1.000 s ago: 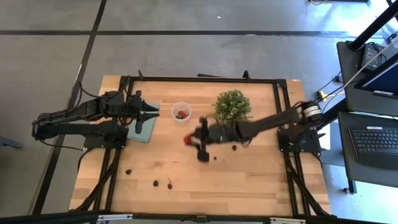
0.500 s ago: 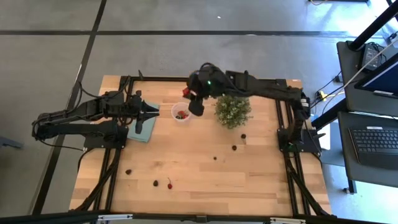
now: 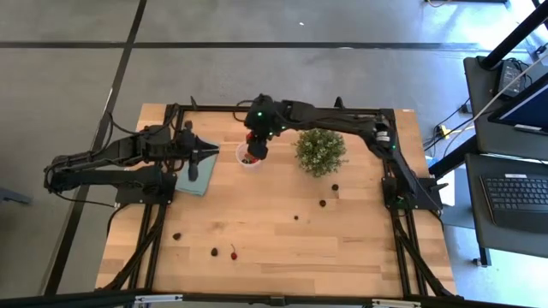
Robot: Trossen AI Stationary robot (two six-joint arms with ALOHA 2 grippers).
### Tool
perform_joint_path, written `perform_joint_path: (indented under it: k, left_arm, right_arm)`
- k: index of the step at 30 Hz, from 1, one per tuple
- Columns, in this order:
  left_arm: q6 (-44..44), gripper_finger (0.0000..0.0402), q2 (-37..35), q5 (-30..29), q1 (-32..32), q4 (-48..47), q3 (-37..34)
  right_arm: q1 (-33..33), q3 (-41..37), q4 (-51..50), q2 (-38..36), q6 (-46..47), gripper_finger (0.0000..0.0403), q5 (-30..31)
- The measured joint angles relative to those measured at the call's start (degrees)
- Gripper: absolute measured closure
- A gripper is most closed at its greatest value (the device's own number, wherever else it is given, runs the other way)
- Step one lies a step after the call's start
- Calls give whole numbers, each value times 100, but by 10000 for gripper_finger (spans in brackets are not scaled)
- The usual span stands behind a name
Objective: Pick and placing Produce into tupperware
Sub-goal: Put the red strawberry into the transparent container
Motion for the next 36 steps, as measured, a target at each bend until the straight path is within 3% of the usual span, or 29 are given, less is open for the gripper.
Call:
perform_joint_path:
  k: [13,36]
  left_arm:
    - [25,356,2,-302,0,0,0]
    - [-34,302,0,-300,-2,0,0]
  right_arm:
    - [-1,0,18,784,122,261,-106]
    - [-1,-61,25,846,124,249,-101]
